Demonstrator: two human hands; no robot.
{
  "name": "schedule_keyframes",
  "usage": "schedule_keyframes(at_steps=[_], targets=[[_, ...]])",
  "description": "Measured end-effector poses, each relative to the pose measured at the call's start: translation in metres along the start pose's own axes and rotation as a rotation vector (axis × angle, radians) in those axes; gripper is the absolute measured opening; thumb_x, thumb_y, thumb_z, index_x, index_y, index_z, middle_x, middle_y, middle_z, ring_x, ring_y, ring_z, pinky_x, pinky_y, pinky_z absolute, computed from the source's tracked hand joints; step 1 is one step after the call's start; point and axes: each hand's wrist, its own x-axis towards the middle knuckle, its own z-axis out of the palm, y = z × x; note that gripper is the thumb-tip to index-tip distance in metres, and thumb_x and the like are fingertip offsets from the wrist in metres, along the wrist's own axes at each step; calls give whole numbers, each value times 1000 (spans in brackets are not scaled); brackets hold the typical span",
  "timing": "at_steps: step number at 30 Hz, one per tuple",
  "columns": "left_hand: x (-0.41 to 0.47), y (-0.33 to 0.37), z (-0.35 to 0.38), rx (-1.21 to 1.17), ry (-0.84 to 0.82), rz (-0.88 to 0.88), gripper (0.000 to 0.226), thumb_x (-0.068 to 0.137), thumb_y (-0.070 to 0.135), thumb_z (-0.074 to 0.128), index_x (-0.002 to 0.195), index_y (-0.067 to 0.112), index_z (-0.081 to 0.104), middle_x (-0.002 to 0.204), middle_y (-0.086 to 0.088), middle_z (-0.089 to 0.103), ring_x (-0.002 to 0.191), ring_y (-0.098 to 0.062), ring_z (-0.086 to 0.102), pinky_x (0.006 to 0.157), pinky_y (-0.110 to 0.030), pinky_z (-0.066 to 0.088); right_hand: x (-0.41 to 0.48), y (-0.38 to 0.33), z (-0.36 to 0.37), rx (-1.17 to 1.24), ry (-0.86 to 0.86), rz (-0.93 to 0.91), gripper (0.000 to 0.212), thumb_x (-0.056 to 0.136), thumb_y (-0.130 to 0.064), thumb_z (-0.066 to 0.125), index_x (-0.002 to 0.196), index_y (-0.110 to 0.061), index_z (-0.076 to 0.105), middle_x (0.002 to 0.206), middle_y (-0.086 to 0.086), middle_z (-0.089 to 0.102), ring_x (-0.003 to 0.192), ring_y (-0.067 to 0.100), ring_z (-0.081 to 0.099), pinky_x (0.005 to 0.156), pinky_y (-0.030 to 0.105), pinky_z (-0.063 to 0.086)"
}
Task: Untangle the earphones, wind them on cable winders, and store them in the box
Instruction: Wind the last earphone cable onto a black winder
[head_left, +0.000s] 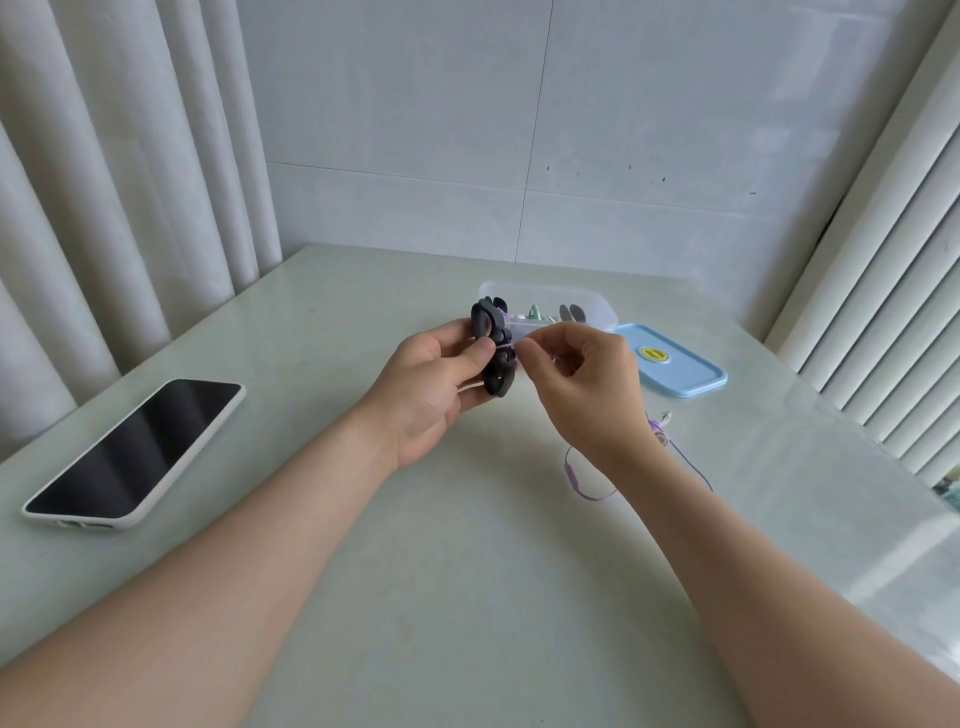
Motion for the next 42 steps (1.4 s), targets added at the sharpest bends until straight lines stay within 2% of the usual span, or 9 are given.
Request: schedule_keyframes(at_steps=[9,14,18,23,27,29,34,39,42], targets=[[-2,2,-3,151,-10,52,27,105,3,58,130,3,69,116,-13,76,105,-23,73,99,-40,60,2,3,1,-55,7,55,12,97,-23,71,86,-23,77,71,-16,70,65,5,60,65,27,46],[-6,5,-3,156,-46,39,28,104,4,60,130,4,69,122,-17,76,110,-28,74,99,-42,60,4,7,0,-41,-6,69,13,96,-26,74,84,-25,79,63,-19,67,60,8,55,62,27,42],[-7,9,-2,160,-23,50,26,102,5,63,127,3,70,119,-17,76,114,-31,73,98,-42,61,2,8,-1,-117,-38,91,17,96,-19,69,81,-24,75,70,-7,72,60,9,58,60,26,47],[-6,9,-2,254,142,75,19,98,12,72,117,12,75,107,-6,81,101,-14,76,106,-42,56,-4,3,-1,-294,-145,-14,18,93,-20,71,77,-28,75,64,-15,67,61,-2,58,56,9,39],[-6,11,-2,251,261,57,13,99,18,72,110,13,76,100,-8,82,97,-22,78,105,-45,56,-7,-1,2,-336,-251,-82,12,90,-17,75,81,-22,82,59,-27,61,63,-7,59,67,11,35],[-5,12,-2,229,302,47,14,98,19,72,109,10,77,99,-10,81,95,-24,79,100,-45,59,-7,-5,2,-326,-271,-107,12,88,-17,75,79,-21,83,59,-28,64,63,-4,60,73,19,38],[-6,11,2,170,394,36,9,94,11,75,100,5,78,87,-5,81,77,-18,77,79,-34,64,-13,-17,1,-272,-352,-165,13,84,-13,74,76,-18,82,55,-24,63,56,1,58,63,5,36],[-6,7,1,413,422,37,24,71,27,78,93,17,74,82,-6,79,80,-23,77,82,-40,62,-15,-20,3,-181,-163,-208,14,84,-12,73,73,-18,78,50,-18,56,49,7,48,55,10,34],[-7,4,6,393,292,-10,24,83,14,76,103,5,68,80,-9,74,69,-22,74,72,-41,59,-11,-16,4,-242,-2,-271,13,87,-16,76,75,-20,75,58,-19,58,59,3,55,60,8,36]])
